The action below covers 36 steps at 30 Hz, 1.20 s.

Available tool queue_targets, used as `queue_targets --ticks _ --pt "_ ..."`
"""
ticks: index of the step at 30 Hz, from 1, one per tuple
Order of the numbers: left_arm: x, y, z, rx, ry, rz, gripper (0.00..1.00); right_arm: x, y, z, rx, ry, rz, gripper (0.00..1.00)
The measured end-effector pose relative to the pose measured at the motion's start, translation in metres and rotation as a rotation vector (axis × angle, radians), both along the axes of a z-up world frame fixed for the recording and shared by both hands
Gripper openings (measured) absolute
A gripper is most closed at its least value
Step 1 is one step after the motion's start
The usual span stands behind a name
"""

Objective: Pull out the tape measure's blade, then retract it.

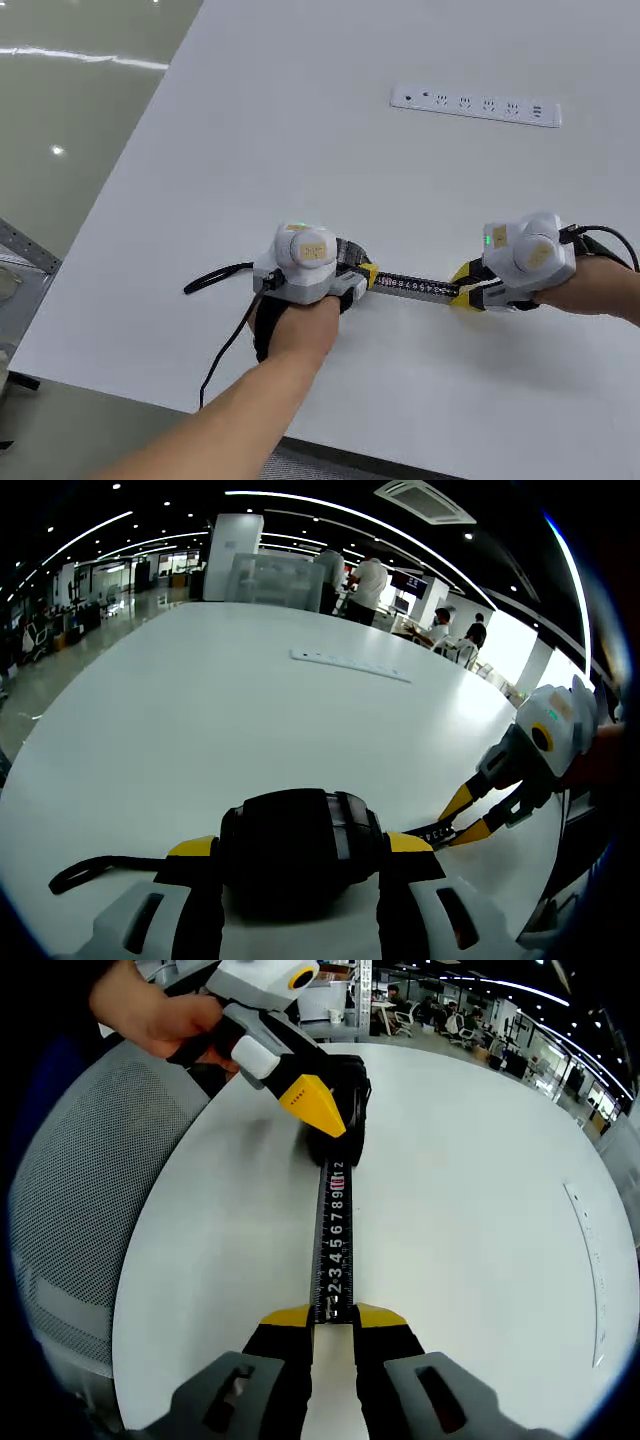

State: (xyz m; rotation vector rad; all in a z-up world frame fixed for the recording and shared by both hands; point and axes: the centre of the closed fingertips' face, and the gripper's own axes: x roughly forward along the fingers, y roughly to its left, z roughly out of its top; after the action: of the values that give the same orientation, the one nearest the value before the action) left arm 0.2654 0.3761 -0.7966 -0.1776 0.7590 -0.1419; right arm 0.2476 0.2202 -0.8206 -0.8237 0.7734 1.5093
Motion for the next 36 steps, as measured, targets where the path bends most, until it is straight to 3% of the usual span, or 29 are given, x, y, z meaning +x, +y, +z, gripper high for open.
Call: queue_targets --ticks 18,36 --pt "0.0 0.0 0.001 -0.005 0.001 -0.004 0.58 0.001 0.022 -0.003 0.024 0.004 -0.008 0.12" --pt "0.0 0.0 0.0 -0.01 0.005 -0.004 0.58 0.001 0.057 -0.004 0.058 0.012 -0.007 0.11"
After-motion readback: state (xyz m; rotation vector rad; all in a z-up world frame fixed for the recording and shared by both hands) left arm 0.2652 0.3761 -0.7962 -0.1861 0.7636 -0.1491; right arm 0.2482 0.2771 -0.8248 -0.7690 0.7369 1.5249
